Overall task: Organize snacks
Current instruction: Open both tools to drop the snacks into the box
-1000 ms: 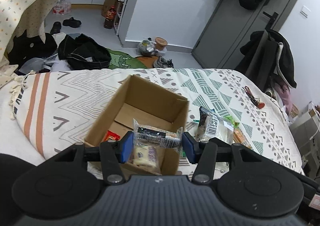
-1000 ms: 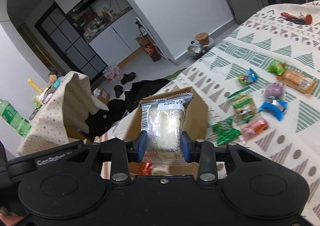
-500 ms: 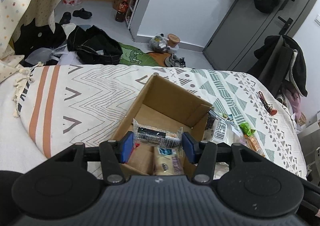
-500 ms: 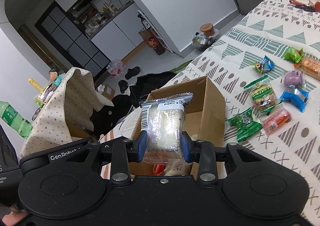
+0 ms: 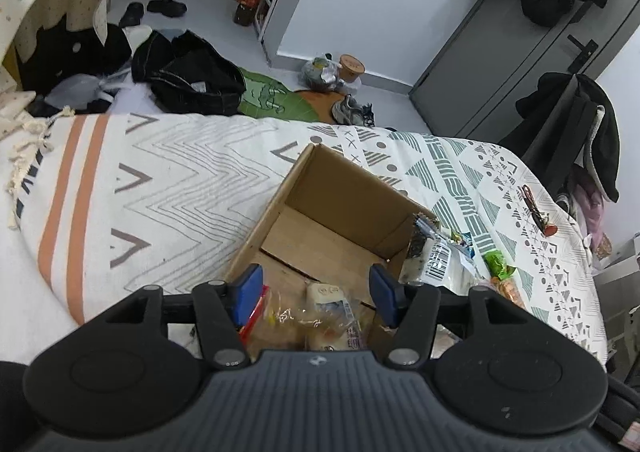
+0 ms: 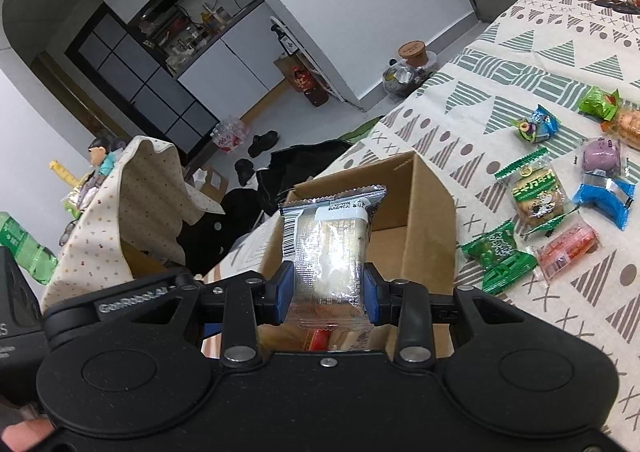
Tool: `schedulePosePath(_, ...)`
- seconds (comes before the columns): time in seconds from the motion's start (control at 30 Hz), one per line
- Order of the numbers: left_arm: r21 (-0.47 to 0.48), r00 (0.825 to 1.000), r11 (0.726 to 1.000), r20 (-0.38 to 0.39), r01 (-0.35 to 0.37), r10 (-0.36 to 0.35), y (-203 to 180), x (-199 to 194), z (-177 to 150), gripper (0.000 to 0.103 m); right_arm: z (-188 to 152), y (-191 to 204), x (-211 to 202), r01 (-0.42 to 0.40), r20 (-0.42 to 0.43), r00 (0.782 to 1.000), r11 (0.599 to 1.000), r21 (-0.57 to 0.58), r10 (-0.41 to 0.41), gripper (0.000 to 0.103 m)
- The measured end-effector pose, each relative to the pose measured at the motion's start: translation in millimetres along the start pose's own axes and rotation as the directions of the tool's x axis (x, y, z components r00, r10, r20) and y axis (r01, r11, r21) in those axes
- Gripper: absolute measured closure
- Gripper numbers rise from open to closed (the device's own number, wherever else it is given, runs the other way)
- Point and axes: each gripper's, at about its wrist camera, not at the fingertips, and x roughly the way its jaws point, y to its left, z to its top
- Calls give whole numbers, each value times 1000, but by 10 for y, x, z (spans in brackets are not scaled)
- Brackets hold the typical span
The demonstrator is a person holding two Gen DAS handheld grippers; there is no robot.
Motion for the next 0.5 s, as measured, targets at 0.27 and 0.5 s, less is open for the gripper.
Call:
schedulePosePath(0.27, 38, 999, 998, -2, -47, 47, -20, -86, 21, 31, -13, 5, 3, -6, 3, 1000, 1000, -13, 6, 61)
schedulePosePath(0.5, 67, 997, 994, 5, -82, 82, -109, -208, -15, 20, 22, -54, -195, 3, 31, 1000, 1000, -3, -3, 61)
